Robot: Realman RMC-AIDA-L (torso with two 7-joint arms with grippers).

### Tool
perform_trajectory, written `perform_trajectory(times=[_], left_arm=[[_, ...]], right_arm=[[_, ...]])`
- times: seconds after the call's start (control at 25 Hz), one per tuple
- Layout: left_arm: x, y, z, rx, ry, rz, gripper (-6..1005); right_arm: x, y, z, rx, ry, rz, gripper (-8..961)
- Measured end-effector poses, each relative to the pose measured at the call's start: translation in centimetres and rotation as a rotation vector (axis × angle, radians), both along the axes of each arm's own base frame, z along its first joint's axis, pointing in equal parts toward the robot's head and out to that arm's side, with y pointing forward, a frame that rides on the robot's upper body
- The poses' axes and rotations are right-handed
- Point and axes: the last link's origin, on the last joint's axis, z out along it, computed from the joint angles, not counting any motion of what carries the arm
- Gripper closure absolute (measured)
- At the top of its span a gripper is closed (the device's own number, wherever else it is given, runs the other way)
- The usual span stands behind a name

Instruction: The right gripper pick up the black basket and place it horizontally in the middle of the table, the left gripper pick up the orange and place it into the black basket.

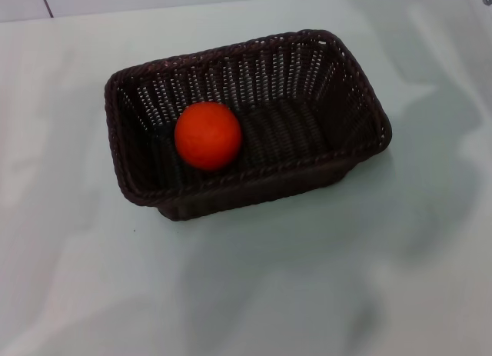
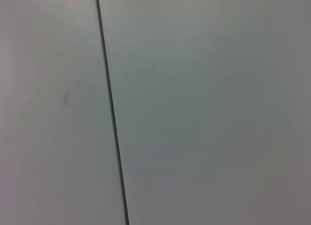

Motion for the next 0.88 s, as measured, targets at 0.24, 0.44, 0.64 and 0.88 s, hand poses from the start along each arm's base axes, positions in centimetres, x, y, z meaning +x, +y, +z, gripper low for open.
perform_trajectory(times=[0.24, 0.44, 0.64, 0.88], left_arm=[[-0.4, 0.0, 0.4, 0.023, -0.008, 0.025, 222], [-0.2, 0.5, 0.5, 0.029, -0.007, 0.016, 222], [0.0, 1.0, 0.6, 0.025, -0.007, 0.013, 222], [0.0, 1.4, 0.8, 0.031, -0.004, 0.014, 222]], right_arm=[[-0.1, 0.1, 0.0, 0.002, 0.004, 0.000, 96], [-0.2, 0.2, 0.3, 0.018, 0.024, -0.003, 96], [-0.4, 0.3, 0.4, 0.026, 0.011, 0.000, 96], [-0.9, 0.8, 0.3, 0.028, -0.011, -0.001, 96]])
